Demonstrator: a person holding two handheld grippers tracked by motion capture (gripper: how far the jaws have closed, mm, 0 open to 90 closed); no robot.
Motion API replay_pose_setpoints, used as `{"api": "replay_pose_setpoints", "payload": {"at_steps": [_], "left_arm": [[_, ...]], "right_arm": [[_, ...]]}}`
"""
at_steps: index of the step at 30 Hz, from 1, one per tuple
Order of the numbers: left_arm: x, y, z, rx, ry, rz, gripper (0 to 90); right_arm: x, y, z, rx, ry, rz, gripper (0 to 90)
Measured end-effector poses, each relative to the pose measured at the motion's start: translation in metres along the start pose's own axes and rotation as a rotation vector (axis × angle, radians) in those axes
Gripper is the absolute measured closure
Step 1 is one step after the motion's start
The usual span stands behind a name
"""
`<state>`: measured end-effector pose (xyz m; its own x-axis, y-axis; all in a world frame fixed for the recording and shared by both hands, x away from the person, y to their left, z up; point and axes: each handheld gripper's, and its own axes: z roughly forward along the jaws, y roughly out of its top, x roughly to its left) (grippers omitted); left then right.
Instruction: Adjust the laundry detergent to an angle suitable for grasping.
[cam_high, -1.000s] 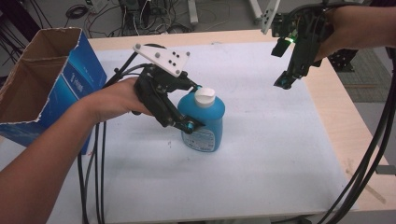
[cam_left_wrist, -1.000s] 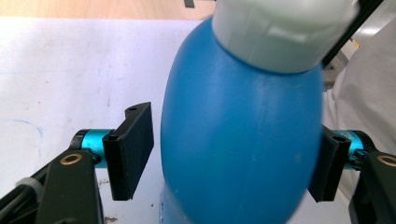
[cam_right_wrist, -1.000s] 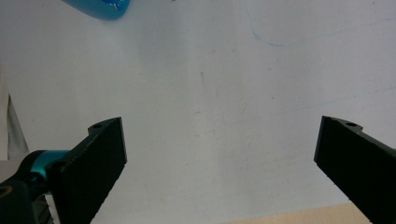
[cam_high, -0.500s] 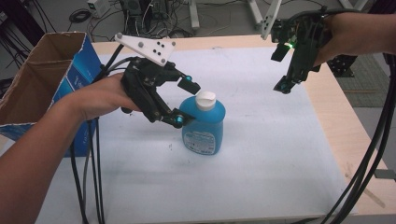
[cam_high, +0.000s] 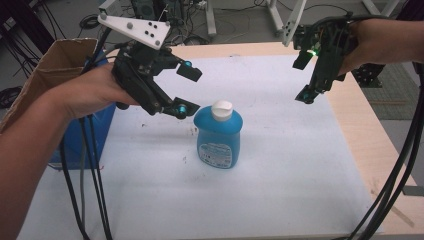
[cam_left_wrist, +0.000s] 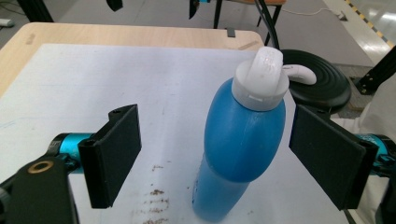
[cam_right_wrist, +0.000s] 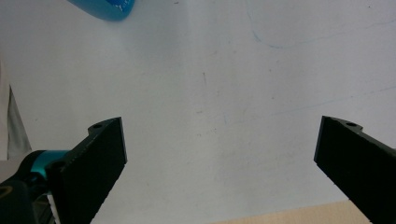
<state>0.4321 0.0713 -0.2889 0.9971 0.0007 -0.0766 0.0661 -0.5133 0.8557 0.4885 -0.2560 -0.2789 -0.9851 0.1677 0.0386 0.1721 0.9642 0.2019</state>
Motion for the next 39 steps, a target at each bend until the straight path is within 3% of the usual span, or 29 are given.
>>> {"api": "replay_pose_setpoints", "payload": {"at_steps": [3,4,7,8,16,17,18,19,23,29,34,38,39], "left_arm": [[-0.001,0.006,-0.009,0.013,0.032,0.001,16.9],[-0.001,0.008,-0.015,-0.003,0.052,-0.041,16.9],[-0.001,0.009,-0.021,0.009,0.074,-0.024,16.9],[0.001,0.009,-0.027,0.013,0.093,-0.051,16.9],[0.001,0.006,-0.037,0.065,0.155,-0.062,16.9],[0.001,0.006,-0.037,0.072,0.162,-0.062,10.8],[0.001,0.006,-0.038,0.082,0.167,-0.068,10.8],[0.001,0.006,-0.039,0.089,0.172,-0.07,3.0],[0.001,0.004,-0.045,0.107,0.212,-0.078,3.0],[0.001,0.002,-0.05,0.174,0.245,-0.09,1.5],[-0.002,0.001,-0.052,0.22,0.24,-0.065,1.6],[-0.001,0.0,-0.057,0.284,0.266,-0.1,1.6],[-0.001,0.0,-0.057,0.312,0.277,-0.13,1.6]], "right_arm": [[0.0,0.0,0.0,0.002,0.002,0.005,1.7],[0.0,-0.001,0.0,-0.002,0.001,0.002,1.7],[0.0,-0.001,0.0,-0.002,0.0,-0.002,1.7],[0.0,-0.001,-0.001,-0.002,-0.002,-0.001,1.7],[0.0,-0.002,0.0,-0.007,0.0,0.002,1.7],[0.0,-0.002,0.0,-0.006,0.0,0.003,1.7],[0.0,-0.002,0.0,-0.006,0.0,0.003,1.7],[-0.001,-0.002,0.0,-0.014,-0.003,0.002,1.7],[-0.001,-0.001,0.0,-0.016,-0.003,0.001,1.7],[-0.001,0.0,0.0,-0.019,-0.003,0.002,1.7],[-0.001,0.001,-0.001,-0.024,-0.005,-0.005,1.7],[0.0,0.002,-0.001,-0.026,-0.004,-0.005,1.7],[0.0,0.002,-0.001,-0.026,-0.004,-0.005,1.7]]}}
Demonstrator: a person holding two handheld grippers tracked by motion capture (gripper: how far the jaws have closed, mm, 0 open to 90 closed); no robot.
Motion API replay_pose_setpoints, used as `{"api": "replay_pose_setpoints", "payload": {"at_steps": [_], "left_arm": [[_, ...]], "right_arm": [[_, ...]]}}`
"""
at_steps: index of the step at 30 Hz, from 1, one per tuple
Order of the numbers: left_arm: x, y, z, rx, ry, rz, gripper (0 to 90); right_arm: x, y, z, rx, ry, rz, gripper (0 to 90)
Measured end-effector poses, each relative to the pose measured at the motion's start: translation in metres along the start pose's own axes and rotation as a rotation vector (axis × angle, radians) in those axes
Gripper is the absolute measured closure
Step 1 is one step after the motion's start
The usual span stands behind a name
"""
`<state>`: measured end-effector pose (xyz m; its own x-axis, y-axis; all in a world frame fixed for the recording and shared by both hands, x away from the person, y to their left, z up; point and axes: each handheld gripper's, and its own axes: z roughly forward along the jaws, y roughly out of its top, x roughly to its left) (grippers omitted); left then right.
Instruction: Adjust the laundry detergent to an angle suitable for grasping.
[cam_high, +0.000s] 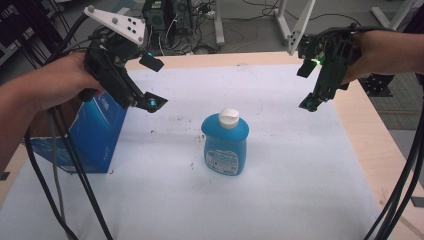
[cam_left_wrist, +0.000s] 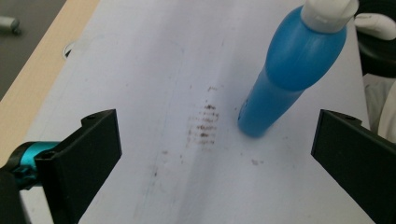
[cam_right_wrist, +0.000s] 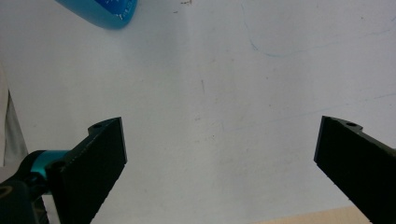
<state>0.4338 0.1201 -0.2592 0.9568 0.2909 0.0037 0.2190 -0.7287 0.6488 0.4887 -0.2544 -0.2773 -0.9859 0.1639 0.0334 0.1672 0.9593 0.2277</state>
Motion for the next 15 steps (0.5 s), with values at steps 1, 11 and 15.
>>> {"api": "replay_pose_setpoints", "payload": {"at_steps": [1,11,15], "left_arm": [[0.0019,0.0,-0.0007,0.035,-0.005,-0.029,1.6],[0.0016,-0.0055,-0.0041,0.259,0.016,-0.06,1.6],[-0.0016,-0.0093,-0.0007,0.321,0.005,-0.039,1.6]], "right_arm": [[0.0001,0.0003,-0.0004,0.001,0.0,0.001,1.7],[-0.0016,0.003,-0.0005,-0.013,0.001,0.0,1.7],[-0.0019,0.0055,-0.0005,-0.013,0.001,0.002,1.7]]}}
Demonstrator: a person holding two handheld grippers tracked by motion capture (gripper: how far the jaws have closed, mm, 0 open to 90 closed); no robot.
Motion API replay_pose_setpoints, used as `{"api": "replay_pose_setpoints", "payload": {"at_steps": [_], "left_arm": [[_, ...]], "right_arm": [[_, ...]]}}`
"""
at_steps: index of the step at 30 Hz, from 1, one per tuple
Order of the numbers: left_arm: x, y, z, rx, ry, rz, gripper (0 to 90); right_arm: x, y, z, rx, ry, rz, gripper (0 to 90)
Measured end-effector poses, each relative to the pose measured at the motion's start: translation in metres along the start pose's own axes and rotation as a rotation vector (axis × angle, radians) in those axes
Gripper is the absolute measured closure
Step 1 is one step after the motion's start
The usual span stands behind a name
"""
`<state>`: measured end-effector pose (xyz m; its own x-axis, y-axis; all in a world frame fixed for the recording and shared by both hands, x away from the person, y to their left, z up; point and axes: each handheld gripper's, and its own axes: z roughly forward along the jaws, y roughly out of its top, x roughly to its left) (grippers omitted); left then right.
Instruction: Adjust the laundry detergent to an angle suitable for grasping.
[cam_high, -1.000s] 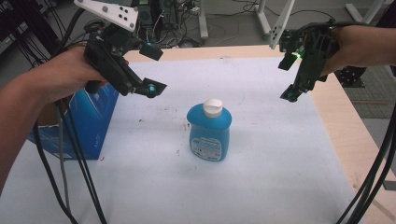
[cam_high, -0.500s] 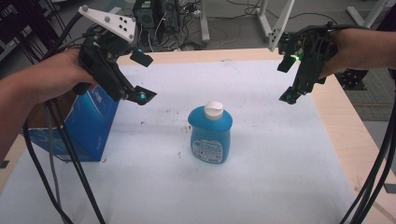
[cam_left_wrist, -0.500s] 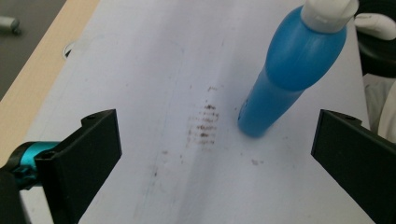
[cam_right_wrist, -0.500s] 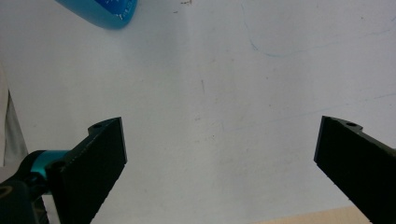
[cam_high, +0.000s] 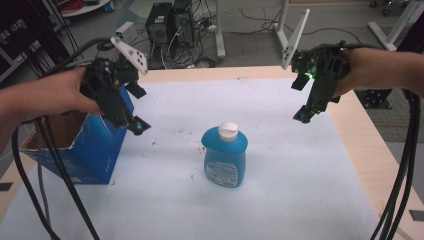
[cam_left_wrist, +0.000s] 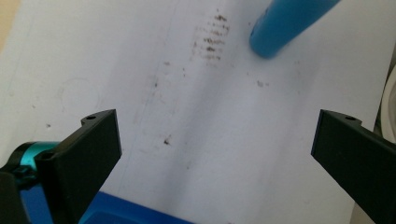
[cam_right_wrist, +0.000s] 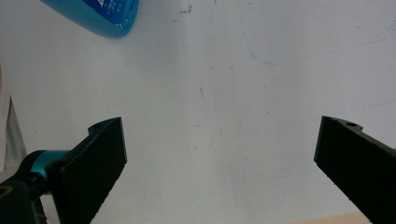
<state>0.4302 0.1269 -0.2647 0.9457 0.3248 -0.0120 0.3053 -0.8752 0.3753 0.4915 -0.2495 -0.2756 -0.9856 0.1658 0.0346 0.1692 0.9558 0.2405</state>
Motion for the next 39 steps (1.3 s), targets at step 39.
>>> {"api": "replay_pose_setpoints", "payload": {"at_steps": [39], "left_arm": [[-0.015,-0.005,0.016,0.078,-0.034,-0.005,1.6]], "right_arm": [[0.007,0.015,-0.005,0.003,-0.011,-0.043,1.7]]}}
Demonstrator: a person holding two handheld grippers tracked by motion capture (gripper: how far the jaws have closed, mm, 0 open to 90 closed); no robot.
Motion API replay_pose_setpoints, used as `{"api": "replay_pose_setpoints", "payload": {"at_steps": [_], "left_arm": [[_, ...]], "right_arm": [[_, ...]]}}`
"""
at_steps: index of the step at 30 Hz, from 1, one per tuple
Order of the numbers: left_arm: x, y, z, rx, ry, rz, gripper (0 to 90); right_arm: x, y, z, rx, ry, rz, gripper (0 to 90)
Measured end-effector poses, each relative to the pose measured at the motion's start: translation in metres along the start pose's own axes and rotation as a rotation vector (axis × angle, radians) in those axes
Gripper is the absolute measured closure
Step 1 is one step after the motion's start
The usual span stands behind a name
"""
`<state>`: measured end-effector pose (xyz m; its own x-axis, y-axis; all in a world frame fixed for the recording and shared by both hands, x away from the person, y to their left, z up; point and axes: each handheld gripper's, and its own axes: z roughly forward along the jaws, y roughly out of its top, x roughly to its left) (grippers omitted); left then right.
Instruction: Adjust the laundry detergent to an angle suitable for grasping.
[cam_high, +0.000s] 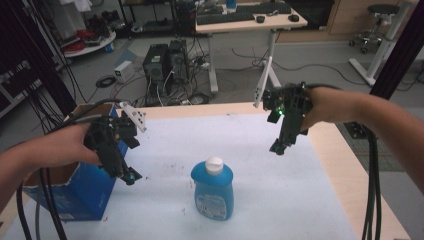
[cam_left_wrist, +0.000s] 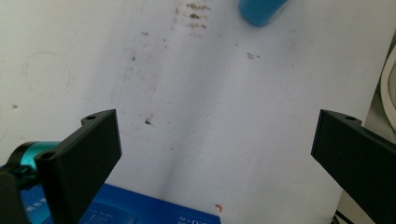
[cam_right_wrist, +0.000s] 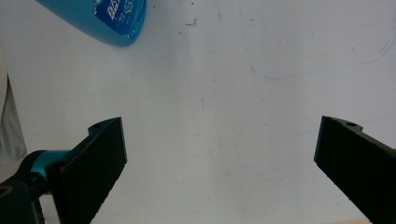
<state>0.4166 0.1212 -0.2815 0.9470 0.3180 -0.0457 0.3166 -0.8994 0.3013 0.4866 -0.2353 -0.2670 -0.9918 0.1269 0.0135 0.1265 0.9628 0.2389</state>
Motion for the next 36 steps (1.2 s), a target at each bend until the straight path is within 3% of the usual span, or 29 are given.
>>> {"api": "replay_pose_setpoints", "payload": {"at_steps": [14,36], "left_arm": [[-0.011,-0.001,0.001,-0.007,-0.006,0.015,1.6],[-0.014,-0.002,0.005,0.005,-0.006,0.017,1.6]], "right_arm": [[0.003,0.009,0.003,0.012,0.006,-0.02,1.7],[0.008,0.007,0.0,0.018,-0.003,-0.024,1.7]]}}
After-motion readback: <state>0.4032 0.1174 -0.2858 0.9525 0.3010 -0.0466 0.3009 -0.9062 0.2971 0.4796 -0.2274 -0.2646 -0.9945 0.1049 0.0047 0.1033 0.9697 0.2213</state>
